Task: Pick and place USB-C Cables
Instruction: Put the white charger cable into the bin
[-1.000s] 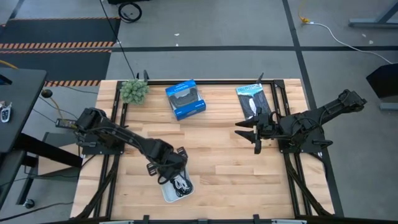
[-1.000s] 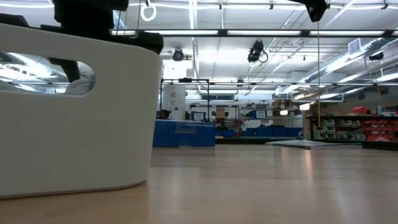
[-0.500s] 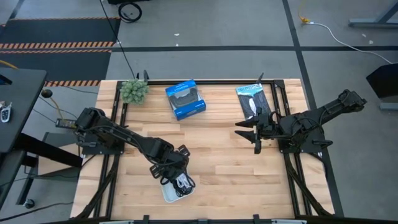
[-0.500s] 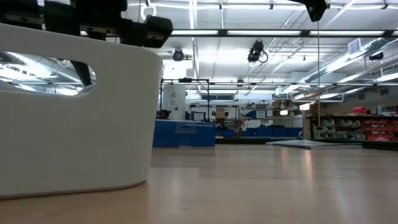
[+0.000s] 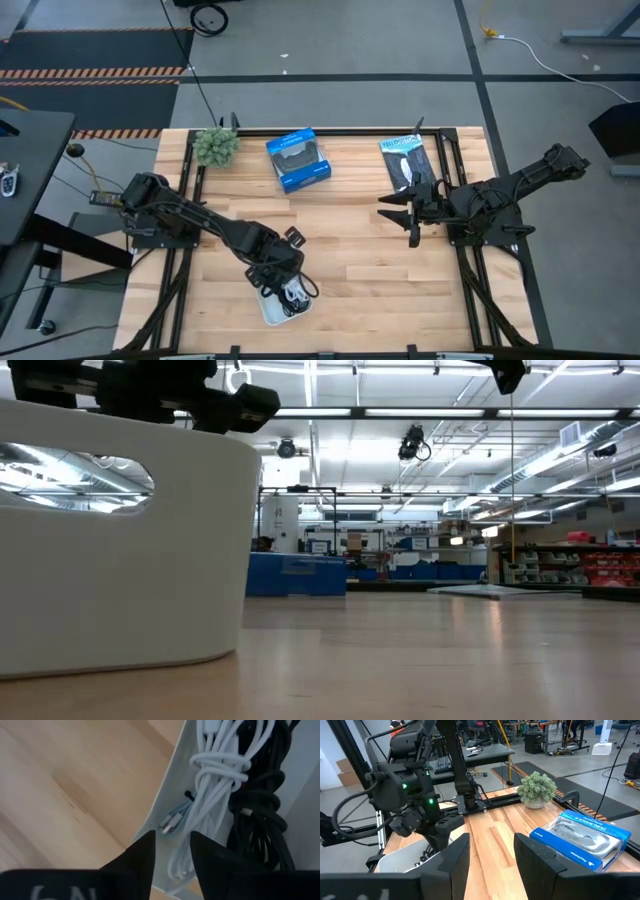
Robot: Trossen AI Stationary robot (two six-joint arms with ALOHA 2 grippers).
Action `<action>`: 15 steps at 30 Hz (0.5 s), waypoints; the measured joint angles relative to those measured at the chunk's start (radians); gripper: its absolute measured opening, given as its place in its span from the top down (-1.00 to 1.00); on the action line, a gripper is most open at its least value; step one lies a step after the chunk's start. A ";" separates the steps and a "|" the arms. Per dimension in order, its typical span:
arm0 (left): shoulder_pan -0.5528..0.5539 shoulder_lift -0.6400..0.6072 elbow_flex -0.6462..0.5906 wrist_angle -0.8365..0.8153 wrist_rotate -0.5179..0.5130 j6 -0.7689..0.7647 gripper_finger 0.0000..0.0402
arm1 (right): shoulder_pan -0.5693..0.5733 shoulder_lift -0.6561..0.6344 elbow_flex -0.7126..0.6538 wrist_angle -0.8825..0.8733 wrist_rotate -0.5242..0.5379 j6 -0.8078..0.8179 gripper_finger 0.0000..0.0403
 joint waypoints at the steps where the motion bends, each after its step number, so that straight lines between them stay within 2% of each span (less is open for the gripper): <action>1: 0.000 0.000 -0.007 0.000 -0.002 -0.008 0.37 | 0.000 0.000 0.000 0.000 0.000 0.000 0.21; 9: -0.033 0.002 -0.014 -0.019 -0.040 0.003 0.55 | 0.000 0.000 0.000 0.000 0.000 0.000 0.21; 15: -0.040 -0.054 0.017 -0.040 -0.066 -0.023 0.64 | 0.000 0.000 0.000 0.000 -0.006 -0.007 0.21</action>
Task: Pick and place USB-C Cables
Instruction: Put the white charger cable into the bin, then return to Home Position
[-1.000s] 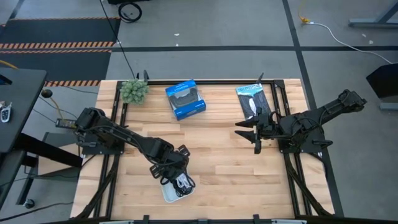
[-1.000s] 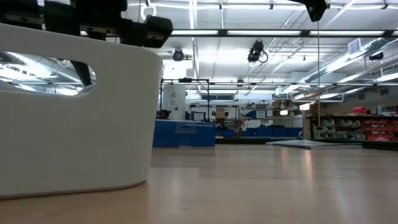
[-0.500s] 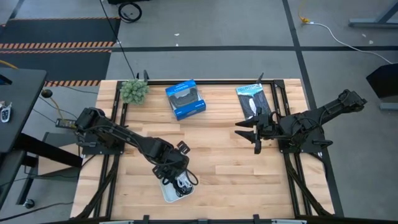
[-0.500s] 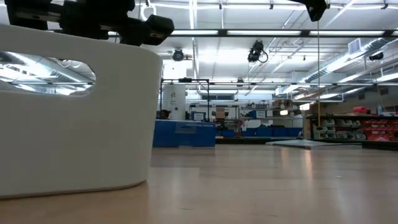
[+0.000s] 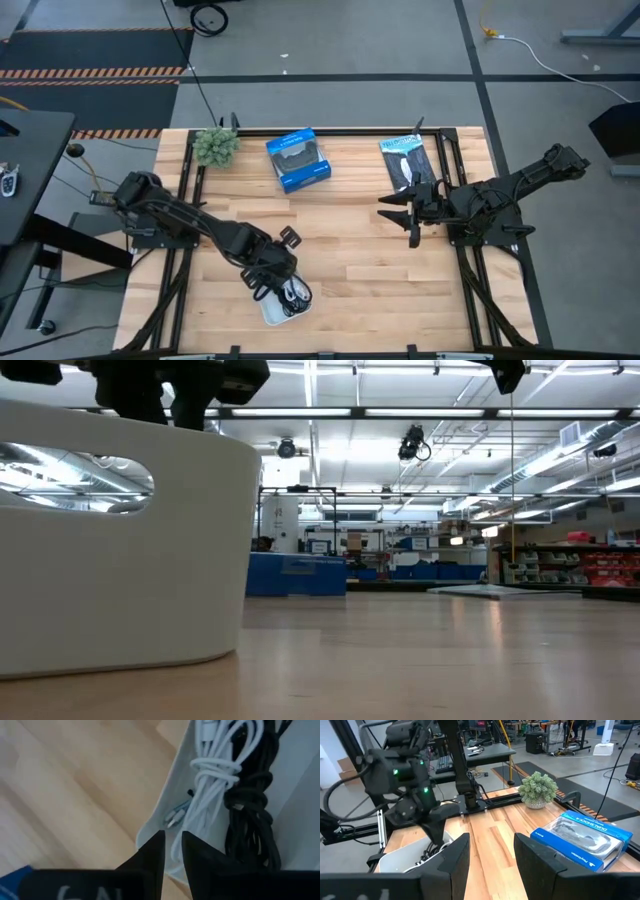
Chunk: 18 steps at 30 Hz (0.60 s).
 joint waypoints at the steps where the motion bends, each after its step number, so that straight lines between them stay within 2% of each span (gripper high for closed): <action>1: 0.007 -0.007 0.000 -0.003 0.000 -0.006 0.66 | 0.000 0.000 0.000 0.000 -0.001 -0.001 0.21; 12: 0.112 -0.148 -0.132 -0.007 0.096 -0.104 0.95 | 0.076 -0.060 0.000 -0.057 -0.001 -0.078 0.21; 18: 0.143 -0.272 -0.246 0.162 0.122 -0.110 0.94 | 0.109 -0.068 -0.050 -0.012 0.001 -0.147 0.21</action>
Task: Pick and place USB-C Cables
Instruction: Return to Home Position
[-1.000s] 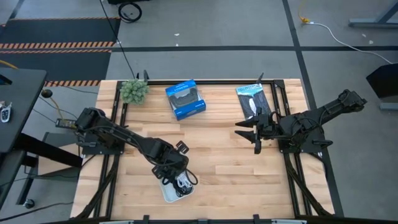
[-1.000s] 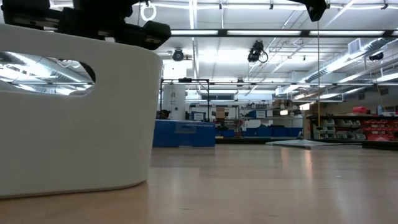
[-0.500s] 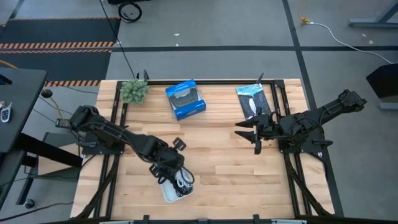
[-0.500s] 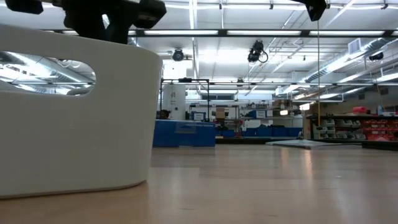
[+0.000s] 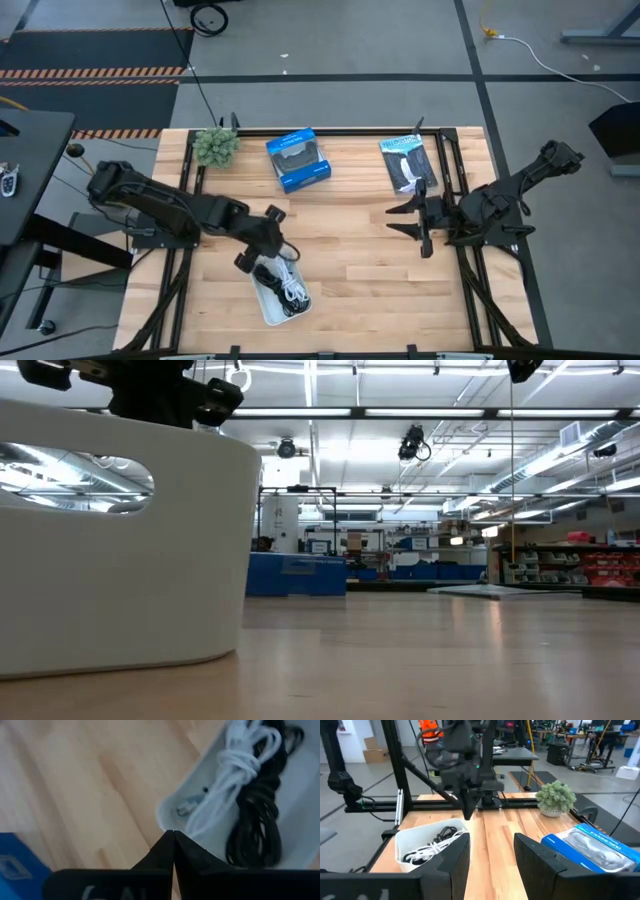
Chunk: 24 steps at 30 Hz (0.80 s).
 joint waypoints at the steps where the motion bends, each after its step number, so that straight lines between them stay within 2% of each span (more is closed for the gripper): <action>1: 0.008 -0.026 -0.026 0.032 0.002 -0.009 0.93 | 0.000 0.000 -0.008 0.007 0.000 -0.003 0.21; 8: 0.062 -0.207 -0.181 0.216 0.003 -0.077 0.97 | -0.001 -0.058 -0.055 0.003 -0.002 -0.019 0.21; 15: 0.109 -0.398 -0.341 0.473 0.001 -0.090 0.95 | -0.009 -0.200 -0.178 0.049 -0.002 -0.029 0.21; 24: 0.181 -0.601 -0.516 0.615 -0.013 -0.115 0.97 | -0.059 -0.383 -0.334 0.098 -0.002 -0.037 0.21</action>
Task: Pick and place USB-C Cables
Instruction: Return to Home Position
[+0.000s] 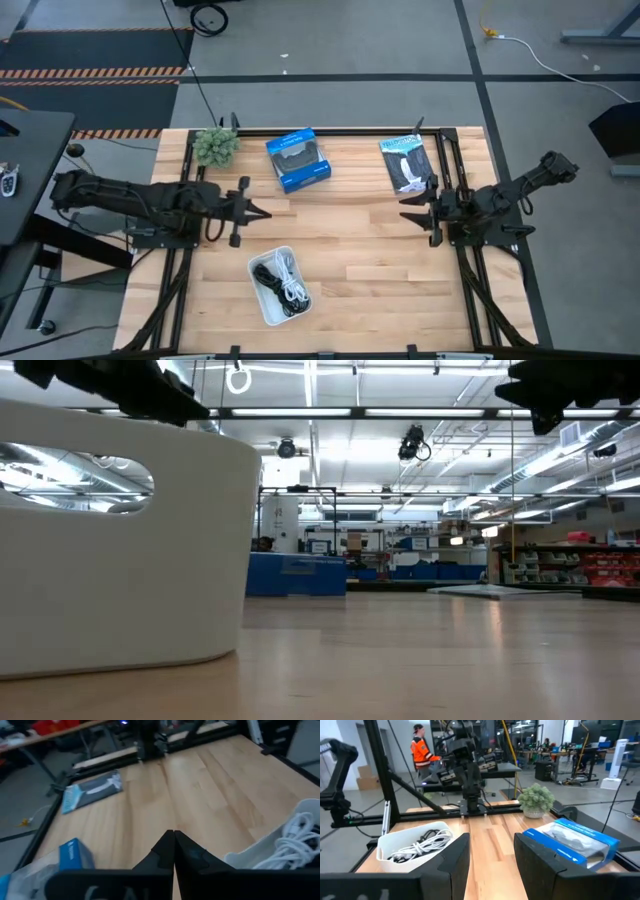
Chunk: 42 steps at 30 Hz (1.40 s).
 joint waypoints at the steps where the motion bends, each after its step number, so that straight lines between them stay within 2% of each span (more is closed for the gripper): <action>1: 0.007 -0.018 -0.020 0.015 -0.006 0.000 0.96 | -0.003 -0.021 -0.013 0.001 0.000 -0.001 0.21; 6: 0.035 -0.121 -0.120 0.081 -0.030 -0.037 0.95 | -0.020 -0.103 -0.102 0.052 0.000 -0.008 0.21; 11: 0.039 -0.211 -0.220 0.145 -0.073 -0.116 0.95 | -0.047 -0.145 -0.199 0.187 -0.004 -0.031 0.21; 17: 0.039 -0.306 -0.285 0.168 -0.134 -0.160 0.95 | -0.097 -0.152 -0.281 0.302 -0.140 -0.016 0.29; 23: 0.039 -0.420 -0.287 0.112 -0.208 -0.123 0.95 | -0.150 -0.138 -0.281 0.287 -0.176 0.046 0.51; 29: 0.039 -0.558 -0.286 -0.011 -0.274 -0.113 0.97 | -0.173 -0.138 -0.281 0.265 -0.124 0.071 0.69; 36: 0.039 -0.710 -0.288 -0.155 -0.278 -0.154 0.97 | -0.173 -0.138 -0.281 0.257 -0.125 0.013 0.75; 42: 0.039 -0.778 -0.310 -0.135 -0.288 -0.188 0.97 | -0.173 -0.138 -0.281 0.257 -0.125 -0.092 0.75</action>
